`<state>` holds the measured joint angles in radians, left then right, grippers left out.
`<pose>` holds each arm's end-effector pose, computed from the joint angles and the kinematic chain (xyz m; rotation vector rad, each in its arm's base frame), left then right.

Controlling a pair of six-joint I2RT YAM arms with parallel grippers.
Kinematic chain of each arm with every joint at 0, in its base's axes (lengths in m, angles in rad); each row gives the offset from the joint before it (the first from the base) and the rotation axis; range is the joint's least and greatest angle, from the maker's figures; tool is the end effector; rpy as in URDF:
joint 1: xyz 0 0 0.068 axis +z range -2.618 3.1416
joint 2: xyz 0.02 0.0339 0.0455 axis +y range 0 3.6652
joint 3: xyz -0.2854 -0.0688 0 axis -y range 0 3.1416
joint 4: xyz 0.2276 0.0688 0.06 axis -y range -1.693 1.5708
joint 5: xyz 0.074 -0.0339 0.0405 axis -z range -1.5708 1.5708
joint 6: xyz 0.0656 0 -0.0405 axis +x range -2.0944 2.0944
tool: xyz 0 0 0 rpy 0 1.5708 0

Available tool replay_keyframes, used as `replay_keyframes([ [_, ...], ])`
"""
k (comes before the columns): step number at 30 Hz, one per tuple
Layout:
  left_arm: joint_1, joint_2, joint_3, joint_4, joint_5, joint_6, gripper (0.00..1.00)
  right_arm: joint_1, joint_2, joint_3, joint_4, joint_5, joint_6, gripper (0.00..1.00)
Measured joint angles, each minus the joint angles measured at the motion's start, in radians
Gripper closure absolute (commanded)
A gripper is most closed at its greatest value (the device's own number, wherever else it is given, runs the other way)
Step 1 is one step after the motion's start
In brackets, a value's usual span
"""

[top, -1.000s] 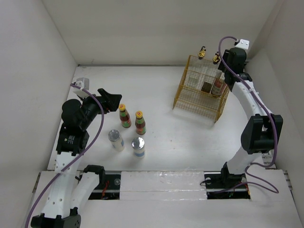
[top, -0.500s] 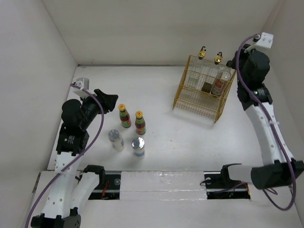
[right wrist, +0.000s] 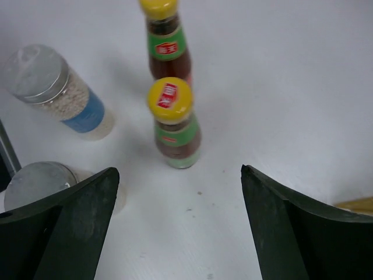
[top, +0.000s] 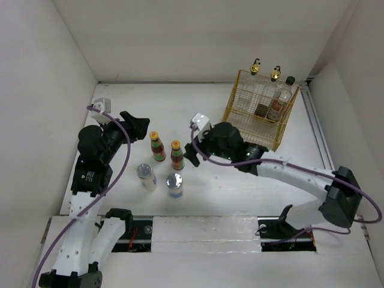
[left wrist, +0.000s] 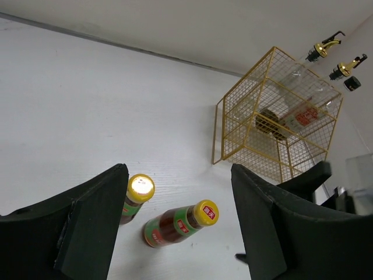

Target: Organize the condiment bottles

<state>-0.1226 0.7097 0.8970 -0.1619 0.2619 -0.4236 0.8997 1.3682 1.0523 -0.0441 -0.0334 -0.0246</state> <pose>0.1500 -0.0356 0.4043 -0.0256 1.5807 -0.6321 0.2024 0.2584 0.3302 -0.9033 1.7621 0.6106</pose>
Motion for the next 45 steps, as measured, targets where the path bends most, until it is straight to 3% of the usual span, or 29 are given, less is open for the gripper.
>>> replay_keyframes([
  [6,0.0,0.0,0.0,-0.001,-0.009,0.0,0.32,0.069,0.145,0.057,0.011,0.017,-0.032,0.09],
  [13,0.0,0.001,0.0,-0.001,-0.009,0.0,0.32,0.071,0.265,0.126,0.069,0.042,-0.032,0.22],
  [15,0.0,0.001,0.0,-0.001,-0.008,0.0,0.32,0.071,0.295,0.129,0.1,0.043,-0.031,0.36],
  [18,0.0,0.0,0.0,-0.001,-0.008,0.0,0.32,0.076,0.327,0.13,0.137,0.045,-0.022,0.66],
  [21,0.0,0.0,0.0,-0.001,-0.006,0.0,0.32,0.082,0.333,0.13,0.158,0.062,-0.014,0.84],
  [22,0.0,0.0,0.0,-0.001,-0.005,0.0,0.32,0.083,0.333,0.129,0.161,0.065,-0.013,0.87],
  [27,0.0,0.0,0.0,-0.001,0.0,0.0,0.32,0.084,0.287,0.101,0.148,0.127,-0.005,0.93],
  [32,0.0,0.0,0.0,0.0,0.001,0.0,0.32,0.041,0.107,0.077,0.08,0.184,-0.001,0.95],
  [38,0.0,0.0,0.0,0.0,0.002,0.0,0.32,-0.211,-0.085,0.106,0.077,0.2,0.007,0.96],
  [45,0.0,0.0,0.0,0.0,0.013,0.0,0.32,-0.477,-0.02,0.228,0.023,0.199,0.01,0.99],
])
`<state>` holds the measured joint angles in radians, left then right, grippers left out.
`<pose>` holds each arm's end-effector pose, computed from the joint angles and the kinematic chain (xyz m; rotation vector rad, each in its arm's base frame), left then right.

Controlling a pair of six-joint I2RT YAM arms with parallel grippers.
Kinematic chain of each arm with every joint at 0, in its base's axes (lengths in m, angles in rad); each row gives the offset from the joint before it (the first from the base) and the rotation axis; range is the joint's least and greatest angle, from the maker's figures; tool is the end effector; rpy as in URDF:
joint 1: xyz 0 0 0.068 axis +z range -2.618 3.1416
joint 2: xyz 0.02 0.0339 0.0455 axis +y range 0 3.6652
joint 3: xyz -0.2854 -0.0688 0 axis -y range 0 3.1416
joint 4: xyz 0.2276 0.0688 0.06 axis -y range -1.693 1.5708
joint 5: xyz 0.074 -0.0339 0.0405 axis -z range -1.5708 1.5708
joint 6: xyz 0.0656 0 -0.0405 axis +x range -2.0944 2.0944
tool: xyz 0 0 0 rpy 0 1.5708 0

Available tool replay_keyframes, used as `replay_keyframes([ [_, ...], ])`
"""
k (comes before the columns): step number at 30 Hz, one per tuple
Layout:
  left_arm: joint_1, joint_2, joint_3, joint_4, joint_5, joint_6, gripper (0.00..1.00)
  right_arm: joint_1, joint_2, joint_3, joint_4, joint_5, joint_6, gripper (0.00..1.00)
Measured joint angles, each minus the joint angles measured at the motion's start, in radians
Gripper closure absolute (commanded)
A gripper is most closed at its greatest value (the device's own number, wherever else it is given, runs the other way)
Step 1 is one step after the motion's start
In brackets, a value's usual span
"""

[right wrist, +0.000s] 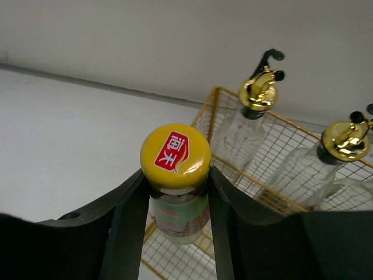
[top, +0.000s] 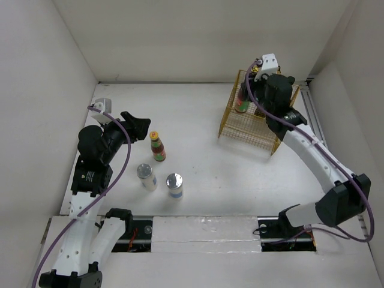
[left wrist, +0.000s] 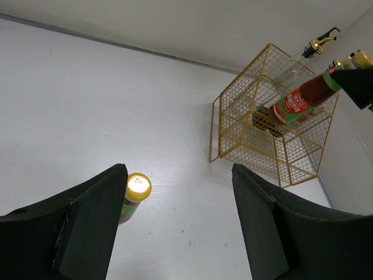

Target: Organize the condiment bottles

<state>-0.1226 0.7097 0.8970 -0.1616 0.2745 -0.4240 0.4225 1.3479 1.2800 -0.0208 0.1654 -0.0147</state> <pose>0.1497 -0.0364 0.4043 -0.0157 1.5817 -0.6420 0.3020 0.1239 0.4240 -0.2366 1.6442 0.1724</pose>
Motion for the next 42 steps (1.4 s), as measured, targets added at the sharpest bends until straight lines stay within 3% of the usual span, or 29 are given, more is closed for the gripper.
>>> replay_keyframes([
  [10,0.0,0.0,0.0,0.0,0.001,0.0,0.32,-0.133,0.161,0.153,-0.07,-0.05,0.008,1.0],
  [27,0.0,0.0,0.0,0.0,0.001,0.0,0.32,-0.127,0.306,0.01,-0.021,-0.079,0.03,0.99],
  [28,0.0,0.0,0.0,0.0,0.001,0.0,0.32,-0.126,0.312,0.004,0.011,-0.076,0.031,0.96],
  [31,0.0,0.0,0.0,0.0,0.001,0.0,0.32,-0.124,0.314,0.0,0.032,-0.077,0.042,0.74],
  [32,0.0,0.0,0.0,0.0,0.001,0.0,0.32,-0.121,0.315,-0.003,0.039,-0.073,0.045,0.56],
  [36,0.0,0.0,0.0,0.0,0.001,0.0,0.32,-0.115,0.313,-0.004,0.055,-0.063,0.058,0.28],
  [39,0.0,0.0,0.0,0.0,0.001,0.0,0.32,-0.105,0.284,-0.006,0.056,-0.044,0.061,0.19],
  [42,0.0,0.0,0.0,0.0,0.001,0.0,0.32,-0.087,0.219,-0.006,0.056,-0.023,0.06,0.17],
])
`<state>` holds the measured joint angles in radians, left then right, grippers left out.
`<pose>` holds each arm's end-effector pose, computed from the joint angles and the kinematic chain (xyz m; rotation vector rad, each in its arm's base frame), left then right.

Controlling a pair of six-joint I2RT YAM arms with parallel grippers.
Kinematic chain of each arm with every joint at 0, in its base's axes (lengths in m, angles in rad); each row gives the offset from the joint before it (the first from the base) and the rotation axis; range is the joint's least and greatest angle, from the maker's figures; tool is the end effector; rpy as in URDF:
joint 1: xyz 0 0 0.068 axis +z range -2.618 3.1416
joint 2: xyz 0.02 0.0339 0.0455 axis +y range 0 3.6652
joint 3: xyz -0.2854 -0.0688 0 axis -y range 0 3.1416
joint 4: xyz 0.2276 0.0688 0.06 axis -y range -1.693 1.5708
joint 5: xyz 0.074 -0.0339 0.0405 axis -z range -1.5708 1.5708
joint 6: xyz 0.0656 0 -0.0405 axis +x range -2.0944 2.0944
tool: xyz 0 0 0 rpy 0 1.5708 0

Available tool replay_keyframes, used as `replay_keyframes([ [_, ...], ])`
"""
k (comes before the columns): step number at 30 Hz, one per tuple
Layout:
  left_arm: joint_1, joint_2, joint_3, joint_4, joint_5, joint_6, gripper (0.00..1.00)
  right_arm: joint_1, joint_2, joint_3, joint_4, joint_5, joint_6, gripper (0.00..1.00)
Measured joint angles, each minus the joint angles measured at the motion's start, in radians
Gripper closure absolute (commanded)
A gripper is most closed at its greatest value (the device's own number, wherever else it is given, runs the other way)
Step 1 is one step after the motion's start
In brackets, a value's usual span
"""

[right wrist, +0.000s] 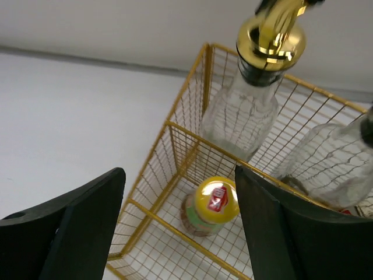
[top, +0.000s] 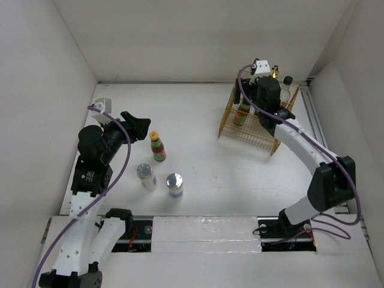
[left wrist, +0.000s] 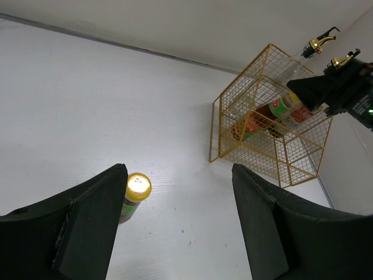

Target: Organize the condiment bottles

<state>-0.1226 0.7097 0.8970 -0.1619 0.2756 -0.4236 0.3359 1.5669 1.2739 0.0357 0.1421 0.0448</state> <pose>0.1497 -0.0364 0.4043 -0.0146 1.5821 -0.6425 0.3698 0.1193 0.3552 -0.1656 1.8201 0.1386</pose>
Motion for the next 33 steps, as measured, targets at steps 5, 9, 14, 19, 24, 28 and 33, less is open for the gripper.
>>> replay_keyframes([
  [5,0.0,0.0,0.0,0.0,-0.002,0.0,0.37,0.065,-0.123,0.0,0.006,0.011,-0.019,0.6],
  [9,0.0,0.0,0.0,0.0,-0.004,-0.001,0.54,0.163,-0.166,-0.02,0.041,-0.054,-0.024,0.97],
  [14,0.0,0.0,0.0,0.0,-0.016,0.0,0.61,0.369,-0.111,-0.08,0.067,-0.186,-0.042,0.35],
  [19,0.0,-0.004,0.0,-0.005,-0.055,-0.002,0.48,0.572,0.027,-0.066,0.068,-0.268,-0.071,0.09],
  [24,0.0,-0.039,0.0,-0.016,-0.127,-0.012,0.39,0.64,0.178,0.029,0.069,-0.292,-0.083,0.08],
  [28,0.0,-0.059,0.0,-0.016,-0.156,-0.016,0.36,0.647,0.293,0.134,0.082,-0.271,-0.086,0.1],
  [33,0.0,-0.063,0.0,-0.015,-0.171,-0.016,0.36,0.647,0.402,0.217,0.114,-0.223,-0.09,0.37],
])
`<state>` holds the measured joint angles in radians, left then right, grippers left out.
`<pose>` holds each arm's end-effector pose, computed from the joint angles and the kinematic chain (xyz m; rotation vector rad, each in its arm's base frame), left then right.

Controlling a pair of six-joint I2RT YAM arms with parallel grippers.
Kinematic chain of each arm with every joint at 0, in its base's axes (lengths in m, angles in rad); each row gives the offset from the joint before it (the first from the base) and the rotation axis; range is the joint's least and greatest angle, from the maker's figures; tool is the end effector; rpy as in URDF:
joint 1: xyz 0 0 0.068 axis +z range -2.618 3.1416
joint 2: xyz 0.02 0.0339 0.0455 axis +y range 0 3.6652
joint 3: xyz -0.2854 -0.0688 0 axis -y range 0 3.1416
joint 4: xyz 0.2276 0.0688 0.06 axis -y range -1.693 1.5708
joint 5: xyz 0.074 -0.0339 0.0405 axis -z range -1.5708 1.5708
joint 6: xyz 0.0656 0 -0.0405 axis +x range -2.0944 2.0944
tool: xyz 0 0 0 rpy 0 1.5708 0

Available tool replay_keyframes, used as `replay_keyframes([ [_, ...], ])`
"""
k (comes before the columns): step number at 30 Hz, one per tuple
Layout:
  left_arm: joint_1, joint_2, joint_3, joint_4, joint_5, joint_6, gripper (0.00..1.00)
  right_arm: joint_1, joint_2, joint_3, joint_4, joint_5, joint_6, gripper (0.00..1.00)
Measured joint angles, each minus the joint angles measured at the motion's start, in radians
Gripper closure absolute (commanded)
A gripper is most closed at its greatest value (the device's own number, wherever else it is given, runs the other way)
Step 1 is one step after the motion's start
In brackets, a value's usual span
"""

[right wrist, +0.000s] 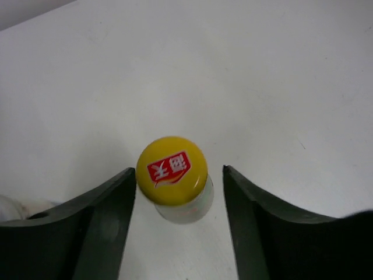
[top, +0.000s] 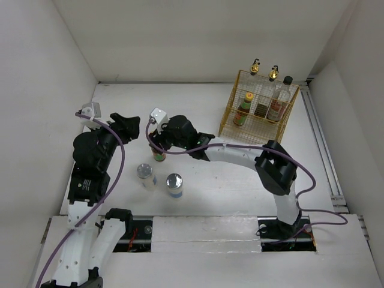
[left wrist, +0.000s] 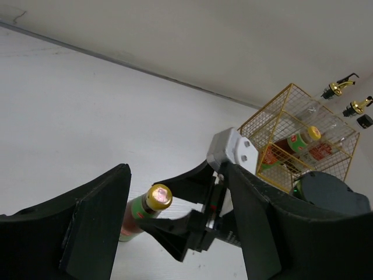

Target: Organize the condiment bottles

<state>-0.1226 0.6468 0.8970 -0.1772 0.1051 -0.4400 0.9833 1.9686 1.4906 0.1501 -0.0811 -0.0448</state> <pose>0.1349 -0.0236 0.4101 -0.1552 1.5133 -0.5303 0.2684 0.4126 0.2803 -1.0140 1.6798 0.7061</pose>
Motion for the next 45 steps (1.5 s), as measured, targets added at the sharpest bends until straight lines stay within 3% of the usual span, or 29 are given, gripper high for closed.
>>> replay_keyframes([
  [3,0.0,0.0,0.0,0.0,-0.002,-0.002,0.36,0.0,0.053,0.042,0.022,0.016,0.011,0.67],
  [6,0.0,0.0,0.0,0.0,0.001,-0.003,0.36,0.0,0.061,0.045,0.043,0.031,0.022,0.89],
  [8,0.0,0.001,0.0,0.0,0.005,-0.003,0.36,0.0,0.061,0.045,0.044,0.043,0.028,0.92],
  [13,0.0,0.007,0.0,0.0,0.026,-0.003,0.35,0.0,-0.024,-0.039,0.035,0.113,0.039,0.96],
  [19,0.0,0.019,0.0,0.001,0.064,-0.003,0.35,-0.053,-0.385,-0.251,-0.002,0.195,0.045,0.99],
  [25,0.0,0.028,-0.001,0.002,0.086,-0.003,0.34,-0.317,-0.824,-0.401,-0.014,0.296,0.081,1.0],
  [28,0.0,0.033,-0.001,0.002,0.098,-0.003,0.34,-0.491,-0.933,-0.431,-0.035,0.34,0.091,1.0],
  [32,0.0,0.039,-0.001,0.002,0.108,-0.003,0.34,-0.658,-0.919,-0.429,-0.082,0.358,0.098,1.0],
  [36,0.0,0.04,-0.001,0.002,0.111,-0.003,0.34,-0.766,-0.798,-0.391,-0.162,0.328,0.106,1.0],
  [45,0.0,0.039,-0.001,0.003,0.113,-0.003,0.34,-0.829,-0.681,-0.247,-0.203,0.29,0.102,1.0],
])
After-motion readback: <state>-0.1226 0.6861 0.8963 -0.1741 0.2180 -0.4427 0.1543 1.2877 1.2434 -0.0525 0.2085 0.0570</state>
